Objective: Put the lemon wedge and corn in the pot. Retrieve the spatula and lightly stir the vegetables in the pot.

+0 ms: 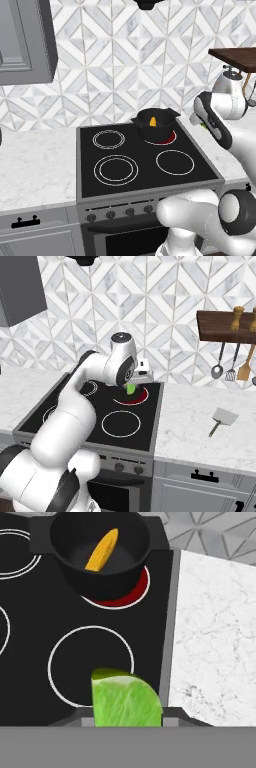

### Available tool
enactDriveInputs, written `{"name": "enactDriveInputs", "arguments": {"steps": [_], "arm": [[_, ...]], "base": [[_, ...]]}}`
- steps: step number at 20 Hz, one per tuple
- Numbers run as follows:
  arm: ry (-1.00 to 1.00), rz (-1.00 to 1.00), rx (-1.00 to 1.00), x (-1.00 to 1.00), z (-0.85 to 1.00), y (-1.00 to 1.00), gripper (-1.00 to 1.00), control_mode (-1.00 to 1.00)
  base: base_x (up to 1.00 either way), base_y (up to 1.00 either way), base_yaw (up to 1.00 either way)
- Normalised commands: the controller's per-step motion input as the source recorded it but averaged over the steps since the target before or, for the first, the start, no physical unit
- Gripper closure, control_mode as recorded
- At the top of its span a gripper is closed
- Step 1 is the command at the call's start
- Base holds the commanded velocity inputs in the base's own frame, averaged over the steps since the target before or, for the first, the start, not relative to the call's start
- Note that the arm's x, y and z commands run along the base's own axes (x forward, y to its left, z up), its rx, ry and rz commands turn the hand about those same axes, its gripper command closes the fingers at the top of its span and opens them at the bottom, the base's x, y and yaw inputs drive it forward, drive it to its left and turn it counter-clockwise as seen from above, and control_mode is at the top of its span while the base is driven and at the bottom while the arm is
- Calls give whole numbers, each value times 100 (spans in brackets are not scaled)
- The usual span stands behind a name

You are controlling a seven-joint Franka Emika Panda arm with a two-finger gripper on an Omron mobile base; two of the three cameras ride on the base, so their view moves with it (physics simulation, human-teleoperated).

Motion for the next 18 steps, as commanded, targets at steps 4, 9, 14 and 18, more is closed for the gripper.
{"name": "enactDriveInputs", "arguments": {"steps": [4, 9, 14, 18], "arm": [[0, -9, -1, 72, 8, 88, 100, -100], [1, -12, 0, 87, -5, 49, 100, -100], [1, -14, 0, 76, -34, 4, 100, -100], [1, -13, 0, 67, -50, 0, 100, -100]], "base": [[0, 0, 0], [0, 0, 0], [0, 0, 0], [0, 0, 0]]}}
